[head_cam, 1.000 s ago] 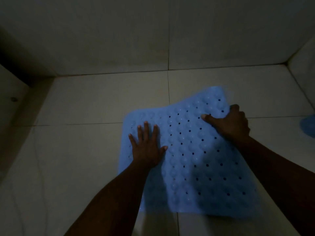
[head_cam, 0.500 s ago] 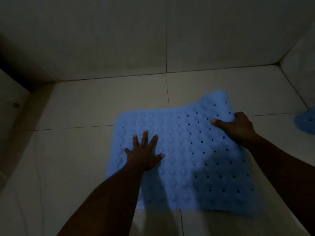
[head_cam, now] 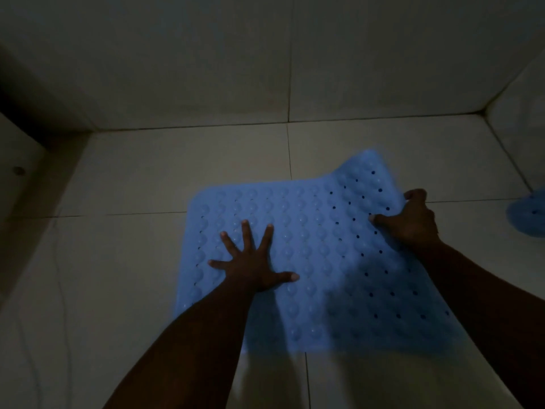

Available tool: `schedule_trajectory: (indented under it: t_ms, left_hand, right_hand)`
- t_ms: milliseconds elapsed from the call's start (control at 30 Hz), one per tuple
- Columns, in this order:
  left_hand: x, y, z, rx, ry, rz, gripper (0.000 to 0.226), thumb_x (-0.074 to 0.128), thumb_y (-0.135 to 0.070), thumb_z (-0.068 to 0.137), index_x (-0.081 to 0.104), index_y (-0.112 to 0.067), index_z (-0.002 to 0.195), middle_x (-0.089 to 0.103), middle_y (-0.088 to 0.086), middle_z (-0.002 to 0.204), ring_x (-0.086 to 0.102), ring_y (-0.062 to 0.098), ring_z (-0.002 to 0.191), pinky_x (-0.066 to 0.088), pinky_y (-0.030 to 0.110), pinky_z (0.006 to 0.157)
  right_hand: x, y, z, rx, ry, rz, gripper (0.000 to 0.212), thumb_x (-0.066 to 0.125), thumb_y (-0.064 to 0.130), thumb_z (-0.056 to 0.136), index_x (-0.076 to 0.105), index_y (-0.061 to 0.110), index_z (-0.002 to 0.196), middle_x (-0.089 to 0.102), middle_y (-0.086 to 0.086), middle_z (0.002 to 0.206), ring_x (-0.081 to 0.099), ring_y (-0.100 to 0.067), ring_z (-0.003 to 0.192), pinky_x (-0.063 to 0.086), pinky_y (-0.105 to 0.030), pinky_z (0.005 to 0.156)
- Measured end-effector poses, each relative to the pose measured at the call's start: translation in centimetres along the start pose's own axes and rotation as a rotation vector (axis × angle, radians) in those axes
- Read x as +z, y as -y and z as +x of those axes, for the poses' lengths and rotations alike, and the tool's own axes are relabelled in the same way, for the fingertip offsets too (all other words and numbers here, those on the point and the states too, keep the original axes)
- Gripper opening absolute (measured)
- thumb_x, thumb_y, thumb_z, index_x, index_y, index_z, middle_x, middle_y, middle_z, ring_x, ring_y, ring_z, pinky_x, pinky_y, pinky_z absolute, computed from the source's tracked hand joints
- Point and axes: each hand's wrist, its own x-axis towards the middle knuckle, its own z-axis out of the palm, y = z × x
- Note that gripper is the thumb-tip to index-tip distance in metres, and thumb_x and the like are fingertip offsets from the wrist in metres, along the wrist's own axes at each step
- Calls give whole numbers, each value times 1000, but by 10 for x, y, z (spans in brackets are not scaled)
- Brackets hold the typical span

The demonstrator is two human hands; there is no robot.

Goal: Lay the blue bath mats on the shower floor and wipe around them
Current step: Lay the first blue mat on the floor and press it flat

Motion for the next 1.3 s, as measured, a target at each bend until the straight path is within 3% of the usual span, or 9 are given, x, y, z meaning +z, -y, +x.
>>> schedule_trajectory:
  t_ms: [100, 233, 367, 500, 633, 767, 933, 1067, 1300]
  left_hand:
    - [-8, 3, 7, 7, 0, 1, 135, 58, -100, 47, -31, -61, 141, -54, -5, 149, -41, 52, 136, 1, 91, 96]
    - [-8, 3, 6, 14, -5, 5, 135, 58, -99, 48, -29, -60, 143, -54, -5, 149, -43, 51, 136, -1, 91, 96]
    - [-7, 3, 8, 11, -4, 3, 135, 58, -100, 47, -32, -61, 141, -55, -6, 147, -44, 50, 135, -2, 91, 96]
    - [-7, 4, 8, 9, -9, 12, 135, 59, -98, 48, -31, -60, 142, -55, -6, 148, -44, 49, 136, -3, 90, 96]
    - [-7, 7, 6, 18, -20, 22, 135, 59, -98, 49, -30, -60, 142, -51, -6, 151, -41, 49, 138, -1, 89, 99]
    - [-2, 8, 4, 7, -44, 41, 133, 54, -100, 51, -31, -57, 143, -48, -4, 154, -39, 49, 140, -1, 87, 101]
    - [0, 5, 1, 14, -70, 72, 128, 51, -98, 58, -29, -52, 147, -43, 0, 157, -35, 51, 141, -2, 84, 105]
    - [9, 0, -6, 57, -104, 124, 114, 43, -95, 69, -24, -51, 150, -40, 1, 159, -32, 51, 142, -1, 83, 107]
    - [20, -7, -7, 23, -75, 116, 110, 35, -96, 71, -29, -51, 148, -51, -1, 151, -38, 48, 140, -3, 85, 105]
  right_hand:
    - [-1, -1, 5, 16, -108, -160, 101, 89, 56, 56, 38, 12, 131, 49, -20, 130, 50, -42, 120, 43, -56, 101]
    - [-13, -1, 13, 97, 35, -76, 101, 78, 68, 64, 39, 12, 138, 39, -19, 138, 42, -41, 127, 43, -52, 104]
    - [-22, -1, 12, 100, 164, 94, 78, 71, 49, 83, 33, 8, 137, 48, -9, 119, 53, -28, 99, 46, -38, 82]
    - [-20, -5, 6, 64, 140, 64, 65, 69, 38, 88, 29, 9, 131, 47, -9, 114, 50, -26, 94, 43, -37, 78]
    - [-16, -14, 1, -56, -143, -12, 75, 82, 37, 74, 29, 18, 124, 52, -17, 124, 57, -40, 107, 48, -53, 90]
    - [-21, -17, 5, -56, -302, -71, 88, 78, 52, 74, 30, 14, 138, 43, -21, 138, 41, -42, 129, 28, -57, 106]
    - [-25, -28, 12, 43, -168, -167, 62, 65, 45, 85, 48, 8, 132, 42, -25, 133, 37, -44, 128, 32, -55, 108]
    - [-22, -34, 9, 40, -116, -89, 52, 64, 35, 90, 44, 3, 125, 43, -26, 128, 49, -48, 116, 46, -54, 98]
    - [-18, -34, 13, -35, -222, -95, 69, 73, 30, 79, 29, 15, 129, 49, -23, 126, 52, -47, 115, 43, -60, 96]
